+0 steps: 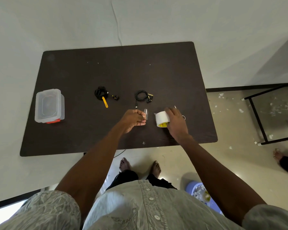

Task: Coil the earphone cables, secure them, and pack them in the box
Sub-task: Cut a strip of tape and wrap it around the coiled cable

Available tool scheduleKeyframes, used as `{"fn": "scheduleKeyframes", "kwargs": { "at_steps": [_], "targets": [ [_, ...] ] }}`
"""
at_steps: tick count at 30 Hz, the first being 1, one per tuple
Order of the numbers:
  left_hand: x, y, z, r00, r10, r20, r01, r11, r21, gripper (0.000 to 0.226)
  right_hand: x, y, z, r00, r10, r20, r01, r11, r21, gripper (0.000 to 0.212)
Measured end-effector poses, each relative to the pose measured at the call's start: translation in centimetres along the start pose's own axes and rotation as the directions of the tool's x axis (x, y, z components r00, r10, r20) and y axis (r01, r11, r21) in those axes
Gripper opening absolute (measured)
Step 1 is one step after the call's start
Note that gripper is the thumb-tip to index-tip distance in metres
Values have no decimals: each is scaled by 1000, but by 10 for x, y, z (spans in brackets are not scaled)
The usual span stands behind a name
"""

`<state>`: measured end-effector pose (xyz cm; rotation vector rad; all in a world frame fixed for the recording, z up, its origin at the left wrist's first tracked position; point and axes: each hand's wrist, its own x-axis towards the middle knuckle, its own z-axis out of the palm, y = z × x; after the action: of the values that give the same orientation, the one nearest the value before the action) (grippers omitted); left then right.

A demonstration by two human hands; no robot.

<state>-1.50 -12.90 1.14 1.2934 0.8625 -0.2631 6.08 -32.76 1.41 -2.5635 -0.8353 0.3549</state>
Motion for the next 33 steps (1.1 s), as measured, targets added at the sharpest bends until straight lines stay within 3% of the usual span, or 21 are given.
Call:
{"fn": "scheduleKeyframes", "kwargs": {
  "at_steps": [10,15,26,33],
  "targets": [
    [-4,-6,3,998,-69,-9,67,988,-141,9,-8,-2,2,991,124,-40,-124,992,10,69],
    [-8,-8,6,997,-74,-11,71,979,-190,9,-16,7,6,979,159,-127,-163,986,-20,53],
    [-14,2,4,999,-21,24,26,969,-246,7,6,5,-4,935,355,-12,-351,927,132,28],
    [-18,8,-3,1000,3,30,4,970,-243,11,25,6,-15,890,447,94,-453,889,62,23]
  ]
}}
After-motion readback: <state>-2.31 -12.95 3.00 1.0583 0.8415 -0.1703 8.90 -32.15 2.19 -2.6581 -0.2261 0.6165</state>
